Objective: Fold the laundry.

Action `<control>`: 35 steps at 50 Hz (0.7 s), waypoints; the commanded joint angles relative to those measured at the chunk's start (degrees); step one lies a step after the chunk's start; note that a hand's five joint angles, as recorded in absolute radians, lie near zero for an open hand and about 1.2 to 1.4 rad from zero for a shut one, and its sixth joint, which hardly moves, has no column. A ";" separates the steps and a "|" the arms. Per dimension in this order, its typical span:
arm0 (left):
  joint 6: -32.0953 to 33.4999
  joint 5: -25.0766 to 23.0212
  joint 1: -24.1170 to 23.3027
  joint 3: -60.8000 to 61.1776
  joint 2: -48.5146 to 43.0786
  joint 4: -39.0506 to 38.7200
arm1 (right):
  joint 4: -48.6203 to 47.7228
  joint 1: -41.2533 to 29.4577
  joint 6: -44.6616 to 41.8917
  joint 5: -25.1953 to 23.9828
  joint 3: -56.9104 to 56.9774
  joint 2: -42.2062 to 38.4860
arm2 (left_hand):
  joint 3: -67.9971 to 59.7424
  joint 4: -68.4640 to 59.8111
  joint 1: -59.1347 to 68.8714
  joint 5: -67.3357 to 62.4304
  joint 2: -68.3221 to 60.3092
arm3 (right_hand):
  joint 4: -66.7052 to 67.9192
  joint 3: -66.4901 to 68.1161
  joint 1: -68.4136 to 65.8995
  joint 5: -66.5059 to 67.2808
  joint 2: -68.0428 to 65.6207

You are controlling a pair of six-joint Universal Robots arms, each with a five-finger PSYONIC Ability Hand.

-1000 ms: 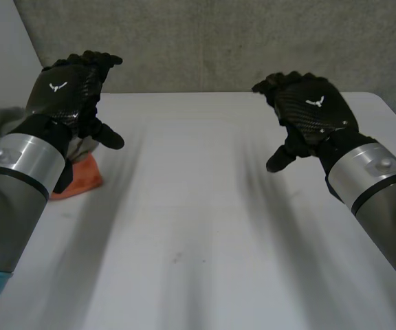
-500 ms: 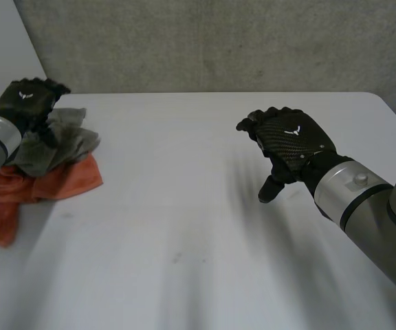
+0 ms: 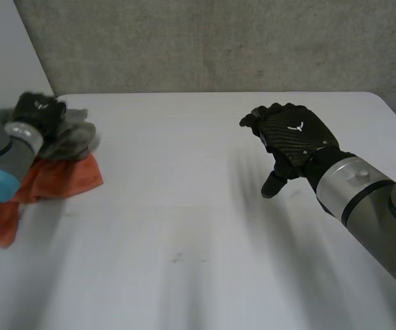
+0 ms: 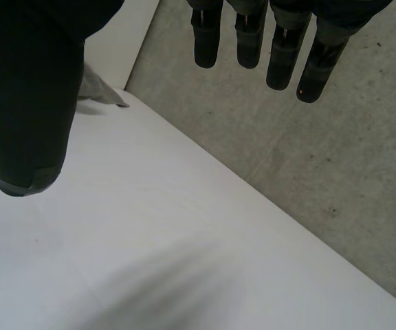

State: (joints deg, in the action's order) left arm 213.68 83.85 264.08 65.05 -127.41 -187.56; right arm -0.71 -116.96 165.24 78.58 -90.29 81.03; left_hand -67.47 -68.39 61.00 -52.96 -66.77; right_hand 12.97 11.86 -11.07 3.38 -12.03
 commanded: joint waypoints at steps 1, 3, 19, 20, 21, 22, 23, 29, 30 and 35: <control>-10.46 0.08 -11.81 7.80 14.02 -0.17 | 0.09 0.32 0.25 0.52 1.34 0.27 | -12.53 -11.61 19.00 -17.04 -13.23 | -2.97 -1.86 1.07 -3.38 2.03; -13.71 0.08 -16.72 10.60 17.18 -0.26 | 0.09 1.29 0.25 0.70 1.78 0.27 | -12.53 -11.61 19.00 -17.04 -13.23 | -2.97 -1.86 1.07 -3.38 2.03; -28.49 -0.36 -36.71 18.18 15.17 1.85 | 0.27 5.42 0.25 1.93 3.01 1.15 | 57.47 58.39 -51.00 52.96 56.77 | -2.97 -1.86 1.07 -3.38 2.03; -28.49 -0.27 -35.57 17.83 15.44 1.85 | 0.44 5.34 0.25 1.84 3.01 1.15 | 57.47 58.39 -51.00 52.96 56.77 | -2.97 -1.86 1.07 -3.38 2.03; -28.49 -0.09 -34.08 17.57 15.70 1.85 | 0.53 5.25 0.17 1.75 3.10 1.15 | 57.47 58.39 -51.00 52.96 56.77 | -2.97 -1.86 1.07 -3.38 2.03; -28.23 0.08 -30.85 17.04 16.14 1.94 | 0.79 4.90 0.17 1.49 3.10 0.98 | 57.47 58.39 -51.00 52.96 56.77 | -2.97 -1.86 1.07 -3.38 2.03; -28.23 0.08 -29.33 16.69 16.40 2.11 | 1.05 4.72 0.08 1.40 3.10 0.89 | 57.47 58.39 -51.00 52.96 56.77 | -2.97 -1.86 1.07 -3.38 2.03; -26.83 -0.71 -20.45 16.60 16.76 2.73 | 6.58 4.63 -1.85 0.87 3.97 0.45 | 57.25 58.18 -50.79 52.75 56.56 | -2.97 -1.86 1.07 -3.38 2.03; -25.43 -0.97 -18.88 17.12 16.76 3.86 | 9.29 4.55 -3.60 0.87 4.32 0.27 | 56.92 57.84 -50.45 52.42 56.22 | -2.97 -1.86 1.07 -3.38 2.03; -19.19 -2.29 -16.05 20.55 16.76 8.00 | 17.66 3.14 -12.12 1.14 4.42 -2.10 | 55.91 56.83 -49.44 51.40 55.21 | -2.97 -1.86 1.07 -3.38 2.03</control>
State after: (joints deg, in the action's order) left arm 188.33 82.95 244.00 82.29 -110.70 -183.48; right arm 7.59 -112.46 161.66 79.49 -86.26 81.12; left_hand -11.80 -11.44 10.77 -2.49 -11.35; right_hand 12.97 11.86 -11.07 3.38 -12.03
